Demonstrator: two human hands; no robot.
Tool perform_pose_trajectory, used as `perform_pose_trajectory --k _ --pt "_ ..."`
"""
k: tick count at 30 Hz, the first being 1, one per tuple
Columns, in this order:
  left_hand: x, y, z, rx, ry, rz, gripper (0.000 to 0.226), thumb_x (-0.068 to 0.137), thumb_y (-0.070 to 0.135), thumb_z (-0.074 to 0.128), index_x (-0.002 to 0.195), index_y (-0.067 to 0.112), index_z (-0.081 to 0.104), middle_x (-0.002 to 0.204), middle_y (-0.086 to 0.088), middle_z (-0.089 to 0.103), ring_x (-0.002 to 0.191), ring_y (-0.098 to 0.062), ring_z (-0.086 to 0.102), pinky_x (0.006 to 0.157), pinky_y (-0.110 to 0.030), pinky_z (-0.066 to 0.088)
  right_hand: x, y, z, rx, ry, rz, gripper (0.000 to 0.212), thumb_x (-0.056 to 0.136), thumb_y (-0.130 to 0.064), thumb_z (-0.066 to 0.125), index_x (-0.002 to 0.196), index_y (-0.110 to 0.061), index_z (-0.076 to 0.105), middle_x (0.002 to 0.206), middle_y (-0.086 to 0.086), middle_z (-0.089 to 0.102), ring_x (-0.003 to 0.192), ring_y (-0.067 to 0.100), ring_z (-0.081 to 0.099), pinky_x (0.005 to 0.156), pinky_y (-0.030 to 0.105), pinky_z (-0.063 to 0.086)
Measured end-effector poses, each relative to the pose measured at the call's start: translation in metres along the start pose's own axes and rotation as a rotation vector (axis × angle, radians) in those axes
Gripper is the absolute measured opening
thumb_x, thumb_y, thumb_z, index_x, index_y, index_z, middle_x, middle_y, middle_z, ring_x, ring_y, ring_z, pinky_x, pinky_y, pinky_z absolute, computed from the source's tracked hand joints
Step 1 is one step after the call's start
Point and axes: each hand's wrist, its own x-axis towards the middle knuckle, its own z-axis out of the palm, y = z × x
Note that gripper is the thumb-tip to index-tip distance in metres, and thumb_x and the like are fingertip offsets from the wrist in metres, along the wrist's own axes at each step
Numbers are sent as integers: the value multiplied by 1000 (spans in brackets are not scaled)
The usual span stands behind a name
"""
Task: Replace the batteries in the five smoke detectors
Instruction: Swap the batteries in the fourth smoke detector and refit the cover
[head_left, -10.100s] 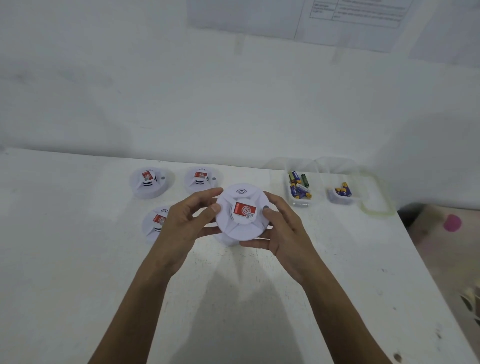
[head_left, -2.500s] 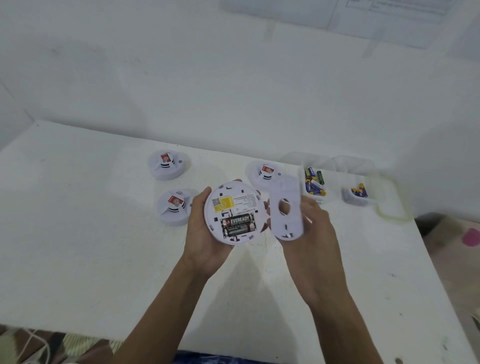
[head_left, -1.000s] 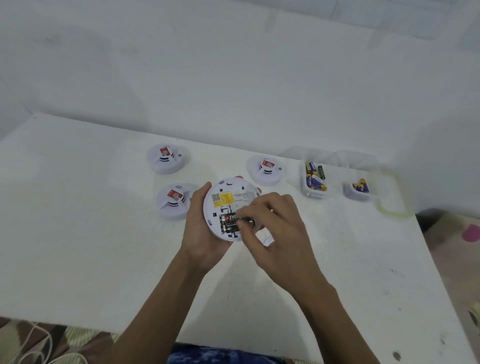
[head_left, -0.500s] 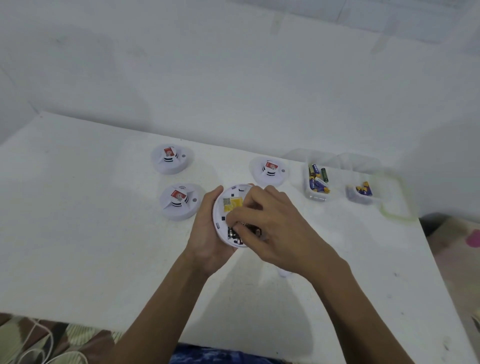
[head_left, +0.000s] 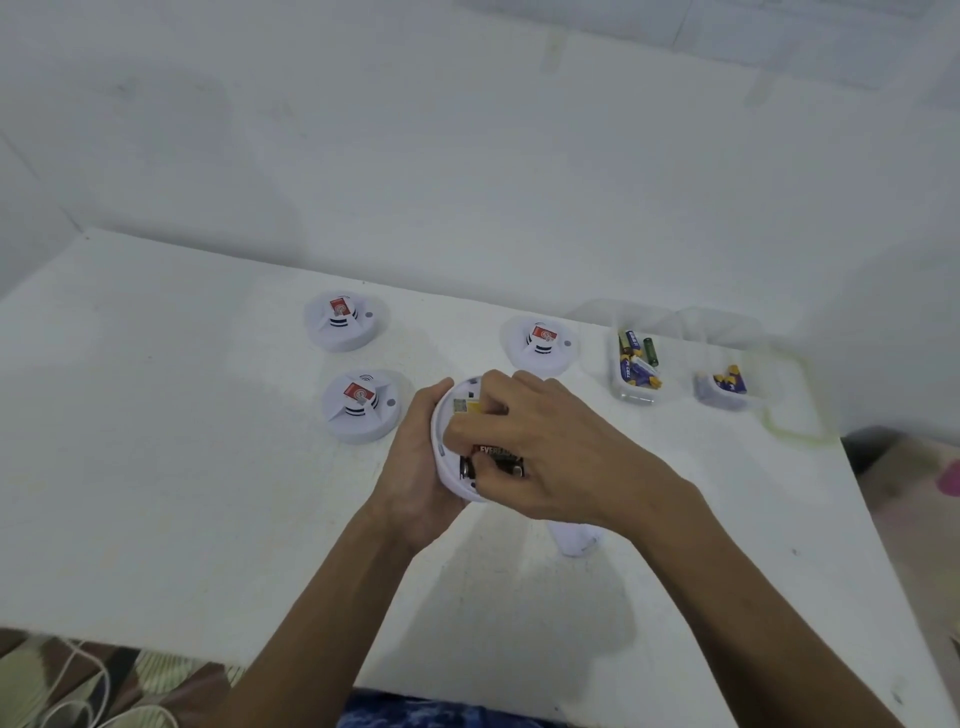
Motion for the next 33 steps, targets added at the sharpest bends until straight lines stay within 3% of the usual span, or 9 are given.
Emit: perform_pose_trajectory --k 5,9,12,19,22,25,30,33 --pt "2 -2 -3 46 22 32 55 100 38 24 79 23 73 78 -3 68 76 -17 66 64 -29 55 -1 1 1 63 -14 0 12 81 -25 51 85 -33 43 84 -6 33 65 19 36 55 34 36" --pt "-1 -2 1 22 -36 67 50 85 42 34 69 26 78 74 0 73 70 -13 70 60 -25 57 -1 1 -1 93 54 -6 17 81 -22 54 84 -30 40 82 -10 29 67 20 36 57 35 34" --pt "1 1 2 -1 -19 61 48 89 41 35 80 22 78 83 -3 73 78 -16 70 66 -28 57 -4 -2 -1 144 142 7 19 82 -15 57 83 -24 41 80 -14 29 70 17 34 60 31 34" --pt "-2 9 7 -114 1 140 49 84 42 37 78 19 80 86 -7 76 76 -20 73 64 -32 60 -13 -12 6 520 458 306 14 86 -14 50 98 -14 55 89 -6 58 83 5 57 62 25 51" --pt "-3 10 7 -124 -8 154 47 78 43 39 79 19 80 89 -8 76 78 -22 73 62 -35 60 -14 -15 10 519 564 375 16 84 -11 41 90 -9 56 81 1 58 73 9 55 57 21 45" --pt "-3 11 8 -132 -11 162 48 81 43 38 85 20 79 96 -8 75 85 -23 73 66 -36 60 -16 -18 12 491 533 485 12 83 -9 42 83 -9 54 75 -3 51 64 6 45 56 10 33" --pt "-2 11 6 -93 -15 229 47 80 45 39 92 22 78 104 -5 73 95 -23 71 74 -36 59 -19 -23 19 344 476 555 11 83 -18 66 79 -13 58 68 -21 36 73 -12 48 61 0 35" --pt "0 10 3 -97 0 240 49 85 46 35 101 22 75 113 -8 69 104 -27 67 83 -41 57 -20 -27 22 302 468 594 11 83 -22 70 80 -15 61 71 -19 41 71 -7 50 64 0 37"
